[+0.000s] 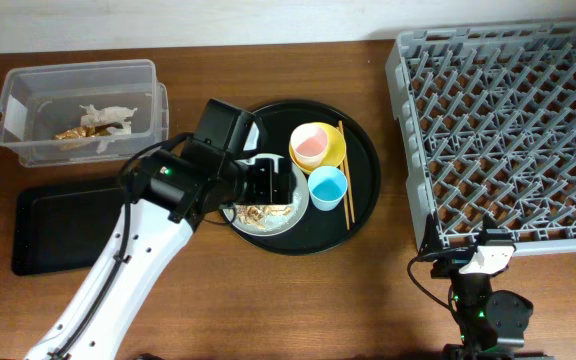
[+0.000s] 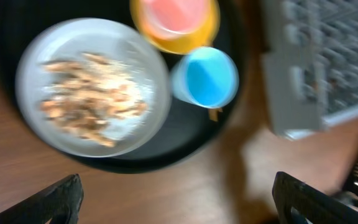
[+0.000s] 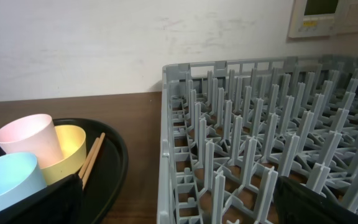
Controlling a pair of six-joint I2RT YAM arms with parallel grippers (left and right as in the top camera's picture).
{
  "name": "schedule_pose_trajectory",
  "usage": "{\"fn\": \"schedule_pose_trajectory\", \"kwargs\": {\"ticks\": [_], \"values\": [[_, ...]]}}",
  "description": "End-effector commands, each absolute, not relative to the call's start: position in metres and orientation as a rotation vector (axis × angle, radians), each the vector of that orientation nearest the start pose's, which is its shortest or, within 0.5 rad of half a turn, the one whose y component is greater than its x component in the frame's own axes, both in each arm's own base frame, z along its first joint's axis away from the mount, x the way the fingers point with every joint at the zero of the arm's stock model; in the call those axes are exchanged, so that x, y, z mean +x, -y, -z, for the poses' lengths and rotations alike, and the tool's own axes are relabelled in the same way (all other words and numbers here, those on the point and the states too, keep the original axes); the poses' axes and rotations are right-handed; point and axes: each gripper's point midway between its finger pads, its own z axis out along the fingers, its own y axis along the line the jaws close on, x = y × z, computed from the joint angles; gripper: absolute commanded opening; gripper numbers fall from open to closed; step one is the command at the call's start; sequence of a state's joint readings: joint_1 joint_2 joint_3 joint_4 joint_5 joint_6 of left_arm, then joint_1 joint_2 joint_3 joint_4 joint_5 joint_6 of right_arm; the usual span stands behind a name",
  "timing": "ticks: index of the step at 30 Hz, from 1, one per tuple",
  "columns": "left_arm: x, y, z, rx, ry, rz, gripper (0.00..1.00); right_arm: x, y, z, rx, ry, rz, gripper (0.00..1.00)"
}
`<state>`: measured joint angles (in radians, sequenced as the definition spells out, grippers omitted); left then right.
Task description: Sort waste into correct bins and load items into the dishwasher rack
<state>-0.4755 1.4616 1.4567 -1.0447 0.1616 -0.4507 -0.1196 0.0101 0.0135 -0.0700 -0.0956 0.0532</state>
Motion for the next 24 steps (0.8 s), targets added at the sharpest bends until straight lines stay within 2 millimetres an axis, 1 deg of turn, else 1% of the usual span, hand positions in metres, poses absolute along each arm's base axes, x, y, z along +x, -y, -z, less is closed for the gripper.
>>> {"fn": "schedule_pose_trajectory", "kwargs": {"ticks": [1,3,5,8,10,14,17,18,21,22,24], "values": [[0.325,0.123,-0.224,-0.194,-2.647,0.207,0.99,0.246,0.015,-0.158,0.08,-1.638,-0.026,0.98],[0.321,0.082,-0.226,-0.321,-2.646,0.109,0.99,0.246,0.015,-0.158,0.08,-1.638,-0.026,0.98],[0.316,0.051,-0.228,-0.447,-2.643,0.061,0.99,0.246,0.015,-0.158,0.08,-1.638,-0.026,0.98],[0.308,0.0,-0.228,-0.683,-2.623,0.006,0.99,0.246,0.015,-0.158,0.081,-1.638,-0.026,0.98],[0.303,-0.016,-0.226,-0.752,-2.625,-0.014,0.99,0.246,0.015,-0.158,0.08,-1.638,-0.026,0.98],[0.295,-0.032,-0.223,-0.83,-2.631,-0.042,0.99,0.246,0.015,-0.158,0.08,-1.638,-0.026,0.98],[0.292,-0.035,-0.222,-0.845,-2.636,-0.048,0.99,0.246,0.014,-0.159,0.077,-1.635,-0.031,0.98],[0.292,-0.035,-0.222,-0.844,-2.636,-0.048,0.99,0.246,0.004,-0.161,0.03,-1.629,-0.079,0.98],[0.292,-0.035,-0.222,-0.844,-2.636,-0.048,0.99,0.244,-0.019,-0.163,-0.071,-1.622,-0.185,0.98],[0.292,-0.035,-0.222,-0.844,-2.636,-0.048,0.99,0.24,-0.036,-0.164,-0.131,-1.615,-0.284,0.98],[0.292,-0.035,-0.222,-0.844,-2.636,-0.048,0.99,0.226,-0.072,-0.166,-0.213,-1.621,-0.555,0.98]]}}
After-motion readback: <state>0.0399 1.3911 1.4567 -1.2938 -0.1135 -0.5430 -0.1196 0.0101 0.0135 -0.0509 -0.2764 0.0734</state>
